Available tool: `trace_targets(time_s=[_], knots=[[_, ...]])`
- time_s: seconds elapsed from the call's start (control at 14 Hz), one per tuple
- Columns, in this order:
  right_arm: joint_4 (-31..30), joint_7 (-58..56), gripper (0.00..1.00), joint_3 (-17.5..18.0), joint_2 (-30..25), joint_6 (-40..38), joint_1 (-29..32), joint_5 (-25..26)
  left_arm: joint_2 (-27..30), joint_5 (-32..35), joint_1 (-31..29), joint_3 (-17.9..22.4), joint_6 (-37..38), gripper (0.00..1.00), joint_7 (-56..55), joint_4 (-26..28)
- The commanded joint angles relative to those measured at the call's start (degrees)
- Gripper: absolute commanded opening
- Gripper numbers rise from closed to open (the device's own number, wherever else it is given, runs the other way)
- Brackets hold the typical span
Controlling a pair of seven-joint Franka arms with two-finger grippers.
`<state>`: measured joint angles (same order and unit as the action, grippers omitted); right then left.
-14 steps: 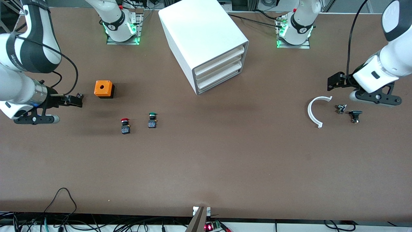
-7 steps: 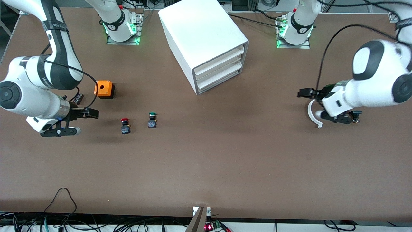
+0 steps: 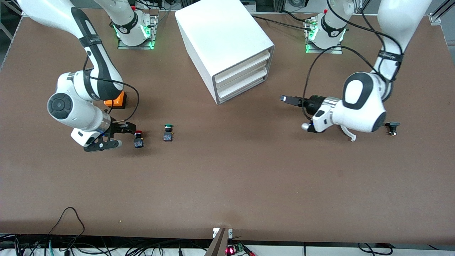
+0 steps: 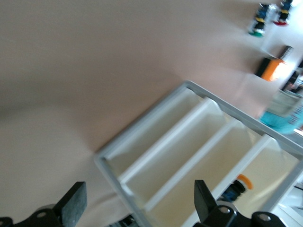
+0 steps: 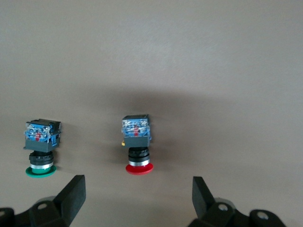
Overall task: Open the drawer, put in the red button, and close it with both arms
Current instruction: 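Grasp the red button with the right gripper while the left gripper reaches the drawer, then pull the top drawer open with the left gripper while the right gripper lifts the button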
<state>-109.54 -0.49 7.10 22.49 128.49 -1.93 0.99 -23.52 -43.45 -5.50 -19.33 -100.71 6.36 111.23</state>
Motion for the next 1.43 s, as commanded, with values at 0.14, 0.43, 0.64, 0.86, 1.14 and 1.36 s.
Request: trace_targets(time_s=[0.14,0.43,0.64,0.86,1.14,1.36], knots=[[-1.73,-8.63,1.0,0.99,3.69,5.27,0.35,0.15,-2.85,-13.66,4.62,-2.2,-7.57,1.0,10.16,7.24],[-1.99,-10.85,1.0,0.99,6.59,9.49,0.35,0.15,-2.85,-15.95,5.15,-6.68,-9.94,1.0,10.16,9.53],[-1.64,-10.85,1.0,0.9,9.84,13.97,0.44,0.15,-2.85,-16.93,5.24,-8.35,-10.12,0.98,10.25,11.46],[-1.55,-10.67,1.0,0.9,11.26,16.18,0.35,0.15,-2.85,-17.71,5.33,-9.85,-11.08,0.69,10.16,12.6],[-1.47,-10.85,0.68,0.9,11.44,16.18,0.35,0.15,-2.85,-19.04,5.33,-12.31,-14.51,0.26,10.25,13.83],[-1.47,-10.85,0.42,0.99,11.44,16.01,0.35,0.15,-2.76,-19.04,5.33,-12.23,-14.7,0.0,10.16,13.84]])
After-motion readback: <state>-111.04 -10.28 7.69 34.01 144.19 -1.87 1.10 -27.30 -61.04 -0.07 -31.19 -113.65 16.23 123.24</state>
